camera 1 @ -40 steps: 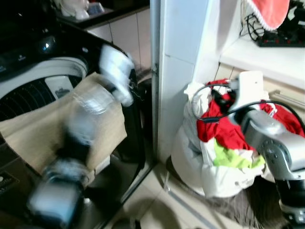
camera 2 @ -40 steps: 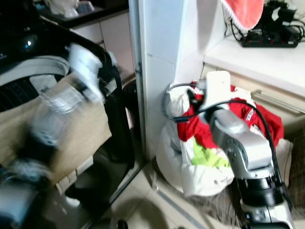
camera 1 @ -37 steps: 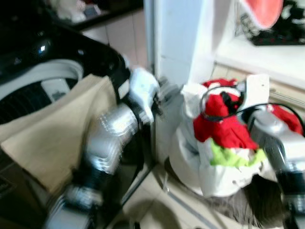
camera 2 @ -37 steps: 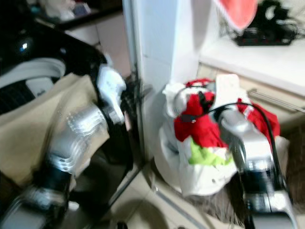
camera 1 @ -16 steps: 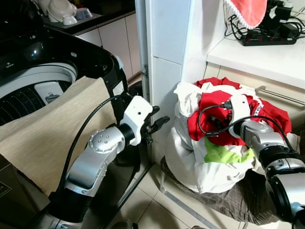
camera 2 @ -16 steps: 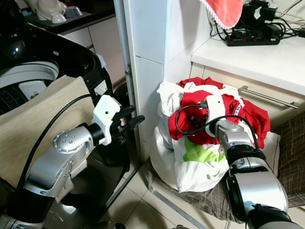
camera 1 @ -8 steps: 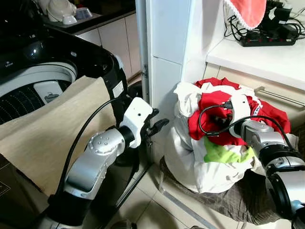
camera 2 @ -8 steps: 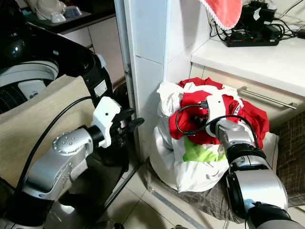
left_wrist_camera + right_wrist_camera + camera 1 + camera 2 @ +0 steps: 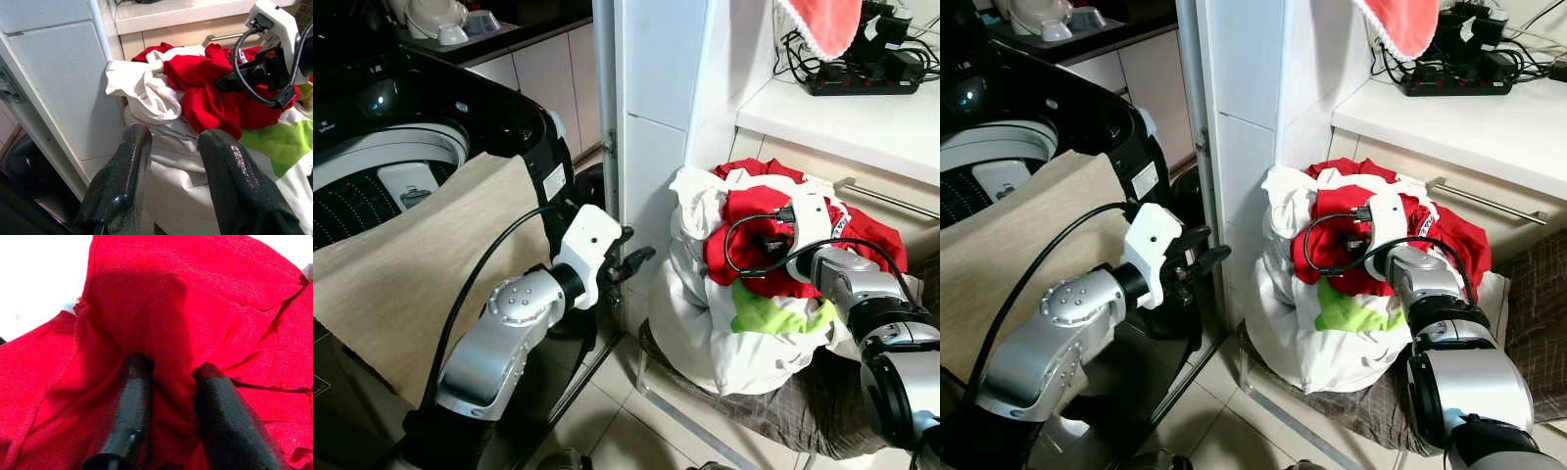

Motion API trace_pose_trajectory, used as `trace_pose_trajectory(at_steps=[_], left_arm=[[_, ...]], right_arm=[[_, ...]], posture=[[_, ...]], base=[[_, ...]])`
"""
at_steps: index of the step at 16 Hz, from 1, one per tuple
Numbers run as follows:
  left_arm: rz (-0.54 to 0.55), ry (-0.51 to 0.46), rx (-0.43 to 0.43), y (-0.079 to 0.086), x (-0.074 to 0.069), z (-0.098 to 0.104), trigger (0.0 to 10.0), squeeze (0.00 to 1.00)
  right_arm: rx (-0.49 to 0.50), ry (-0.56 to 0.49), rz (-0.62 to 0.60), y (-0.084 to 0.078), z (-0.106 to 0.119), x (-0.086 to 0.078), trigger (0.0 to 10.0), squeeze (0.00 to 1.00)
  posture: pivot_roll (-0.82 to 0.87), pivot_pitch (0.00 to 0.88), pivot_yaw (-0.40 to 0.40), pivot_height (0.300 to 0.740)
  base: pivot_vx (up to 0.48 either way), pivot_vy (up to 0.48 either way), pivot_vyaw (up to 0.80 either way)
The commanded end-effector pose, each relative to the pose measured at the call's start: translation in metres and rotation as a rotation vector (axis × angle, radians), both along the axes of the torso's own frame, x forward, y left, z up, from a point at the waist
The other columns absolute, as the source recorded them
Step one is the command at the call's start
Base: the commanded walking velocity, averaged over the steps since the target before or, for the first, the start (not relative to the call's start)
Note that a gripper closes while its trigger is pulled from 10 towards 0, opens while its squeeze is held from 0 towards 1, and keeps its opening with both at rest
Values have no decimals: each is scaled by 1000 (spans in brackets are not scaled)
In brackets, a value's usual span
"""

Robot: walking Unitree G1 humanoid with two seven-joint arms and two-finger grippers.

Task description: Clothes washing

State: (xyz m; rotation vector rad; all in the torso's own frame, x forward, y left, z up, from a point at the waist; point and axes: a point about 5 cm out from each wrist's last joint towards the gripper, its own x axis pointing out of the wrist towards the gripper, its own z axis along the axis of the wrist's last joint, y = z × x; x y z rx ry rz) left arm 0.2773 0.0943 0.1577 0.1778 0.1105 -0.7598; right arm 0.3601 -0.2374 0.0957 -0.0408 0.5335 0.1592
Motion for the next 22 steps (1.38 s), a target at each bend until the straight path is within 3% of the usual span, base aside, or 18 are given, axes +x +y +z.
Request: trace_pose_trajectory(at_steps=[1,5,8,11,12,13,14,16,19,22], left_arm=[[20,-25,0,3,2,8,10000,0],[62,-49,-46,2,7,13,10000,0],[74,-81,-67,1,12,18,10000,0],[103,-136,-97,-1,20,31,10000,0],[130,-204,-150,-1,28,47,10000,0],[176,-246,-291,1,37,71,10000,1000],[178,-246,-314,1,38,74,10000,1000],[121,-292,-382,-5,42,100,10000,1000],[-12,-279,-408,-23,40,116,10000,1000],[-71,-243,-417,-37,41,120,10000,1000]], right_arm=[[7,0,-20,-5,-1,-2,0,0],[96,-146,-92,-14,29,9,0,0],[244,-279,-119,-15,63,16,0,0],[343,-450,-66,-12,114,14,0,0],[370,-548,-38,-12,146,9,0,0],[437,-626,2,-9,173,7,0,0],[454,-633,10,-8,177,6,0,0],[436,-626,146,5,198,0,0,0],[443,-576,244,28,201,-10,0,0],[552,-540,287,68,198,-20,0,0]], posture=[[1,69,40,740],[-11,63,39,740],[-22,31,41,740],[-32,0,40,740],[-40,0,45,740],[-43,0,48,740],[-43,0,48,740],[-58,2,56,740],[-57,5,51,740],[-56,4,52,740]], base=[[0,0,0],[0,0,0],[0,0,0],[0,0,0],[0,0,0],[0,0,0],[0,0,0],[0,0,0],[0,0,0],[0,0,0]])
